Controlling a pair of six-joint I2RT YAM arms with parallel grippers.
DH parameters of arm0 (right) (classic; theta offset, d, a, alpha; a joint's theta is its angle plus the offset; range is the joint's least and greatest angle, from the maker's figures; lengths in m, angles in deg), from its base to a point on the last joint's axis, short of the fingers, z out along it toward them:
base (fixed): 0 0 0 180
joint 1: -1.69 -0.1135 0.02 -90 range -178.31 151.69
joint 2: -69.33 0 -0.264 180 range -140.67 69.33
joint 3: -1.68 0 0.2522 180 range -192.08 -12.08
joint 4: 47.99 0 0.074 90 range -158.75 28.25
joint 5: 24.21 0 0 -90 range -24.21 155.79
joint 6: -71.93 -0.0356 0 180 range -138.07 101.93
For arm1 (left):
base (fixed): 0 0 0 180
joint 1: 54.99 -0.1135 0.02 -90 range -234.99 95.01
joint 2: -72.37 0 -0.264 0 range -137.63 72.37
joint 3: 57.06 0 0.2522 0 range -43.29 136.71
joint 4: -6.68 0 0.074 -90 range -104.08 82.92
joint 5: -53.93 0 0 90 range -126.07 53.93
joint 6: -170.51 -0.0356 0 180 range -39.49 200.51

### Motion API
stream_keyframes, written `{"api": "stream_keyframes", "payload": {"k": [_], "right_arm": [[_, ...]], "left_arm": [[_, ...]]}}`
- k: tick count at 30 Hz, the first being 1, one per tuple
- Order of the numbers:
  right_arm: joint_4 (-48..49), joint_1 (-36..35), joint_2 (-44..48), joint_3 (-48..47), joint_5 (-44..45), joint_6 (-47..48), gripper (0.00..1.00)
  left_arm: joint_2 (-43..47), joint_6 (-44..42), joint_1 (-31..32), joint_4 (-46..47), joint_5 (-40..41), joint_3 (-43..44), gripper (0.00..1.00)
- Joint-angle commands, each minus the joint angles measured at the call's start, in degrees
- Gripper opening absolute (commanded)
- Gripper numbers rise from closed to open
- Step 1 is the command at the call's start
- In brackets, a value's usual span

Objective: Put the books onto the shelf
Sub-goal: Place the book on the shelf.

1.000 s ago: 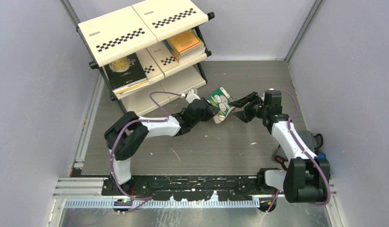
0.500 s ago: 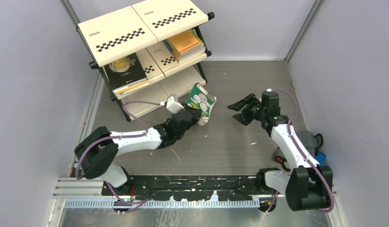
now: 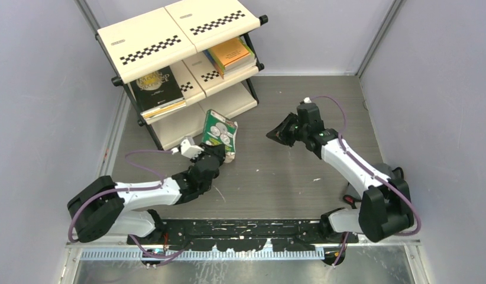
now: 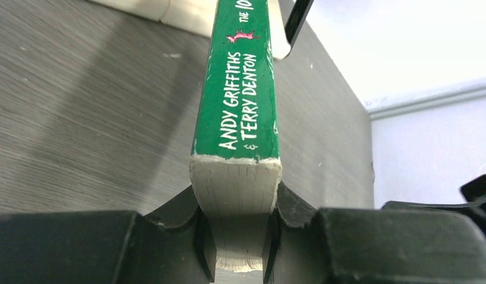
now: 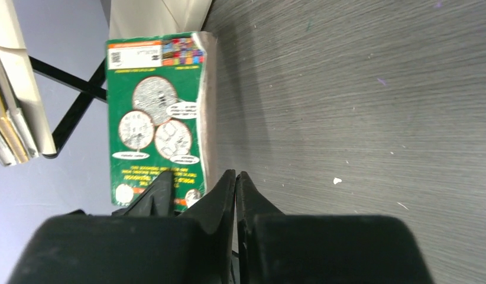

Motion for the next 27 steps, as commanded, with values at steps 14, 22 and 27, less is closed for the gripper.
{"api": "stream_keyframes", "payload": {"k": [14, 22, 27], "right_arm": [[12.5, -8.4, -23.9, -17.9, 3.2, 4.7, 0.01], [15.0, -9.5, -36.9, -29.5, -0.9, 4.8, 0.01], [15.0, -10.4, -43.1, -35.7, -2.5, 4.8, 0.01]], "left_arm": [[-1.1, 12.5, -7.2, 18.1, 16.3, -8.1, 0.0], [-4.3, 17.3, -17.8, 19.2, 10.0, -9.9, 0.0], [-11.4, 17.6, -23.8, 27.6, 3.6, -10.4, 0.0]]}}
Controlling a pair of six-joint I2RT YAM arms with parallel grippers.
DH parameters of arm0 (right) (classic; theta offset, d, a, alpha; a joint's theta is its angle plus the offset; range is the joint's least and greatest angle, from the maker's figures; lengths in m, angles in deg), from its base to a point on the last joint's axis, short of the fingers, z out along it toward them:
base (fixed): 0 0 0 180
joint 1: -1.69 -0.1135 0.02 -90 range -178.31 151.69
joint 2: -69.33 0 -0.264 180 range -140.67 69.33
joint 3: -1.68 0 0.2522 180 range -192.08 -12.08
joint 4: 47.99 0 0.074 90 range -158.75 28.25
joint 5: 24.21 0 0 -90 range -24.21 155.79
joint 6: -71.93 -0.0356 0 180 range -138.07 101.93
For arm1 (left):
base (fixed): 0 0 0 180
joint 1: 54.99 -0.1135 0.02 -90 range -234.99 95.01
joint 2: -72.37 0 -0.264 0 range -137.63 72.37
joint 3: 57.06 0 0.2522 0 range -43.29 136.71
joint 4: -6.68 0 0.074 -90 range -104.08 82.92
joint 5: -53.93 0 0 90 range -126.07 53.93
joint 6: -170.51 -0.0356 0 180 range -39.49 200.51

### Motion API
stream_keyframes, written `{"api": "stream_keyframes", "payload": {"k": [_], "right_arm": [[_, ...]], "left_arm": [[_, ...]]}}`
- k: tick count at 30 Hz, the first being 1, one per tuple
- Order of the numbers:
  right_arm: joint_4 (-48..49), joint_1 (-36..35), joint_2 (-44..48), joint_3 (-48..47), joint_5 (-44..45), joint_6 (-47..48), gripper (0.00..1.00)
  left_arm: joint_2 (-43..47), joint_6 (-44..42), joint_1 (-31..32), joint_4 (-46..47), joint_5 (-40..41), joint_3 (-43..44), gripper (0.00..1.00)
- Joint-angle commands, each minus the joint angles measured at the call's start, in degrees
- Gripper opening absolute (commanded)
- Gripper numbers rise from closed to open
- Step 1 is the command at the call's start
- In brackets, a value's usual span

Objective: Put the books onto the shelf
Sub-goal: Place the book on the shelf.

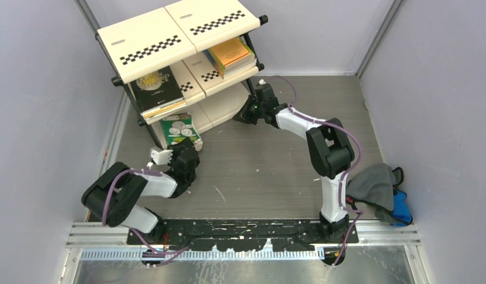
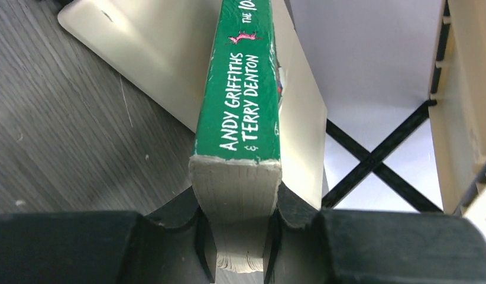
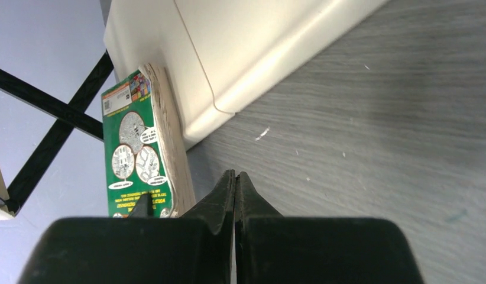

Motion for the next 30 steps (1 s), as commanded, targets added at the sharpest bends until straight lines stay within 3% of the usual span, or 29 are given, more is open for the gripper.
{"api": "stream_keyframes", "payload": {"k": [1, 7, 12, 20, 30], "right_arm": [[3.3, -1.2, -3.5, -6.8, -2.5, 0.8, 0.01], [6.7, -1.6, -8.9, -11.0, -4.7, -0.3, 0.01], [8.8, -1.8, -11.9, -13.4, -7.2, -1.5, 0.01], [9.3, -2.8, -13.2, -15.6, -8.7, -1.3, 0.01], [6.5, -4.9, -17.3, -22.4, -12.7, -1.4, 0.01]], "left_arm": [[-5.4, 0.7, -4.6, 14.1, -5.2, -0.2, 0.0], [-12.4, -1.4, -11.6, 21.1, -17.2, 1.0, 0.01], [-15.1, -1.9, -16.3, 21.4, -25.8, 1.5, 0.18], [-12.0, -4.4, -17.4, 17.3, -27.9, 2.2, 0.47], [-7.1, -6.5, -17.5, 8.4, -29.4, 5.0, 0.51]]}}
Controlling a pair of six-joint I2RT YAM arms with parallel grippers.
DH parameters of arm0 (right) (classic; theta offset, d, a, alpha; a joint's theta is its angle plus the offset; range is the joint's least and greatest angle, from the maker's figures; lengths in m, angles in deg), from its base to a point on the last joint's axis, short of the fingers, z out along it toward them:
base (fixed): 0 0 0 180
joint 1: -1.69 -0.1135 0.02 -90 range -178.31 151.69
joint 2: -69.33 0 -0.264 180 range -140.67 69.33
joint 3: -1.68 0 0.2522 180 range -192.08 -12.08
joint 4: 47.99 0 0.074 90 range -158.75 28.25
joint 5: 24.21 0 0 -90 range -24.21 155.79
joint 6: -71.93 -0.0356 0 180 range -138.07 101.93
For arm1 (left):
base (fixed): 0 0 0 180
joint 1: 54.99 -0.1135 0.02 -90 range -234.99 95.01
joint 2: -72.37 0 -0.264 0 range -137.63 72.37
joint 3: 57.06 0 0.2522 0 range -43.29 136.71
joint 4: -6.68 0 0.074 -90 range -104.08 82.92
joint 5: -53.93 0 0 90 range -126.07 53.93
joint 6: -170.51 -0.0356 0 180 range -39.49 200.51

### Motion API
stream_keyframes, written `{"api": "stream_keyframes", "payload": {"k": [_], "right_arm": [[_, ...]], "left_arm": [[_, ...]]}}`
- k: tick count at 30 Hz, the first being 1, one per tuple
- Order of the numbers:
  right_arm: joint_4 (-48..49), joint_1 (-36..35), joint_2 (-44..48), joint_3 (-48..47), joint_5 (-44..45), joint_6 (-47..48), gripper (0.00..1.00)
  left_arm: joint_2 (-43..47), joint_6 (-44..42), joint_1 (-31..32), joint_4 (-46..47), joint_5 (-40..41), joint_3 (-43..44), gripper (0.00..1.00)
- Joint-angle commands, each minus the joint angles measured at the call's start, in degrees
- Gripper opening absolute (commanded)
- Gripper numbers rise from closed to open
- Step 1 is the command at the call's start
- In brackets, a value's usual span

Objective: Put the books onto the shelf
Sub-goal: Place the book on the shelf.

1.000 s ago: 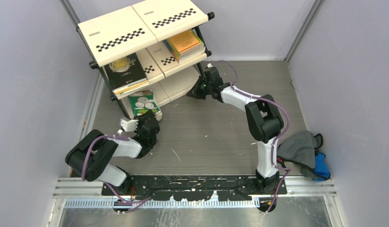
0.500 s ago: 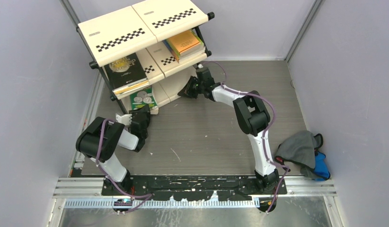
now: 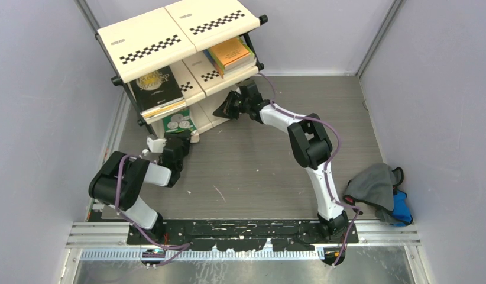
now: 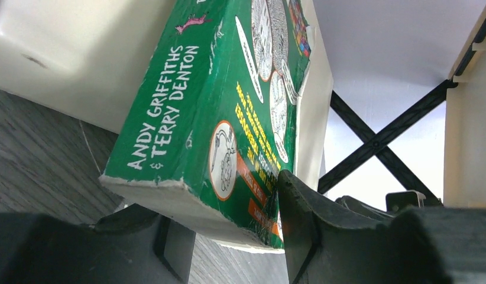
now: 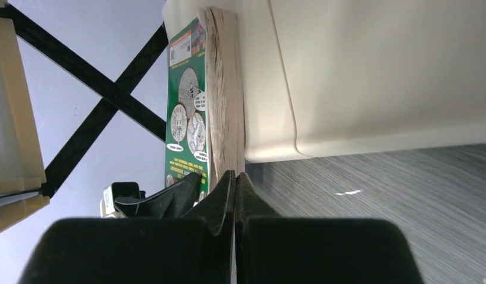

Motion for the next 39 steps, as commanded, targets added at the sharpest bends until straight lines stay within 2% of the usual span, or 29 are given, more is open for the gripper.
{"api": "stream_keyframes", "payload": {"k": [1, 9, 17, 30, 39], "right_arm": [[0.5, -1.7, -2.2, -5.5, -3.4, 0.0, 0.01], [1.7, -2.7, -6.6, -8.2, -7.5, -1.9, 0.01], [11.4, -2.9, -9.0, -7.7, -11.8, -11.2, 0.01], [-0.7, -4.1, -13.7, -17.2, -9.5, -12.1, 0.01], [0.0, -4.7, -15.7, -18.0, -8.9, -17.7, 0.01]], "left_arm": [[3.2, -2.8, -0.2, -3.2, -0.9, 2.7, 0.51], [3.5, -5.7, -3.0, -5.7, -7.6, 2.7, 0.55], [3.5, -9.7, -3.7, -7.0, -11.7, 3.8, 0.56], [3.7, -10.5, -3.8, -7.1, -11.4, 3.8, 0.57], [4.3, -12.3, -4.0, -7.1, -11.6, 3.4, 0.58]]}}
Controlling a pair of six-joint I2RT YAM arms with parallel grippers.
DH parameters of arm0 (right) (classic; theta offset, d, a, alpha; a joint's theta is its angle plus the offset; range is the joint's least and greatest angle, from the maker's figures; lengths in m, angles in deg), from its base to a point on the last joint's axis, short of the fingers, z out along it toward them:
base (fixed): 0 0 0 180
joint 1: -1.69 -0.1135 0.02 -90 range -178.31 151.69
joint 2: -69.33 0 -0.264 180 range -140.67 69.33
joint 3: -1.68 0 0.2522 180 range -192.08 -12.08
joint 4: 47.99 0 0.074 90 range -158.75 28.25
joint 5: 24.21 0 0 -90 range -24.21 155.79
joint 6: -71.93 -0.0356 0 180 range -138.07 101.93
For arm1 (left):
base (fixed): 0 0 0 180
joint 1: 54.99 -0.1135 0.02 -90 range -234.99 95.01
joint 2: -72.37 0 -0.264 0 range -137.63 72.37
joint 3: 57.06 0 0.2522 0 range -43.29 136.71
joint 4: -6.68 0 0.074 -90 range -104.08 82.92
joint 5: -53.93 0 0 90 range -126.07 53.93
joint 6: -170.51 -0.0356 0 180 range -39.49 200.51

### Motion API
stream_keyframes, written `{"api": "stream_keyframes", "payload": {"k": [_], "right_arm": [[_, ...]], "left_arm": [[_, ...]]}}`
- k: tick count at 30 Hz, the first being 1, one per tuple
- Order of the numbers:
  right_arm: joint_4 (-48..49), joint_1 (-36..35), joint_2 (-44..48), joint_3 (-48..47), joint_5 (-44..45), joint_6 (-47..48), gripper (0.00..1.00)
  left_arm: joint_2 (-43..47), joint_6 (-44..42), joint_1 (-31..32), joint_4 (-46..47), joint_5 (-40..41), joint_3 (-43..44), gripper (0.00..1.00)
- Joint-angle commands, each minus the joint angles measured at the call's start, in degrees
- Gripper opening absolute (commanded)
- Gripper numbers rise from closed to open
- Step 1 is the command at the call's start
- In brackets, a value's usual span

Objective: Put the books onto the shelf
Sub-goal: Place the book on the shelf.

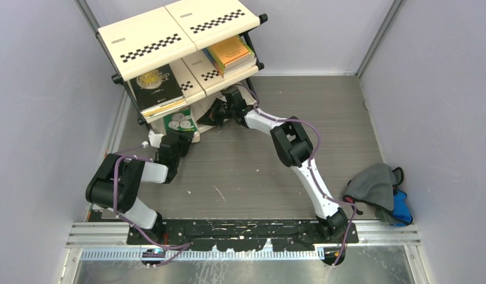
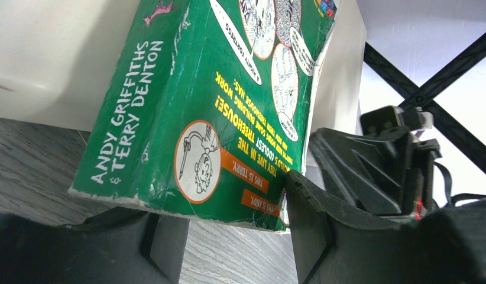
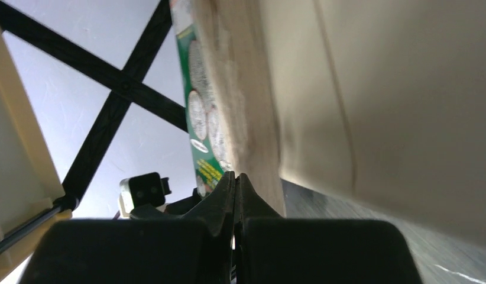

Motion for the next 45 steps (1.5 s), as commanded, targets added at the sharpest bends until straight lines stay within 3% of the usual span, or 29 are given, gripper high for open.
{"api": "stream_keyframes", "payload": {"k": [1, 17, 25, 45], "right_arm": [[-1.1, -0.5, -0.9, -2.6, 0.7, -2.8, 0.01], [-6.0, -2.9, -5.0, -9.0, 0.5, -4.1, 0.01], [-3.5, -3.5, -6.5, -10.6, 0.5, -6.9, 0.01], [-1.2, -3.3, -7.9, -13.7, 3.0, -8.3, 0.01]], "left_arm": [[2.0, -2.8, -0.4, 1.2, -0.6, 1.0, 0.58], [1.6, -4.7, -3.0, -0.1, -3.7, -0.3, 0.68], [2.5, -4.9, -3.3, -5.3, -5.7, 0.1, 0.71], [17.2, -7.7, -3.3, -22.3, -3.8, -0.7, 0.78]]}}
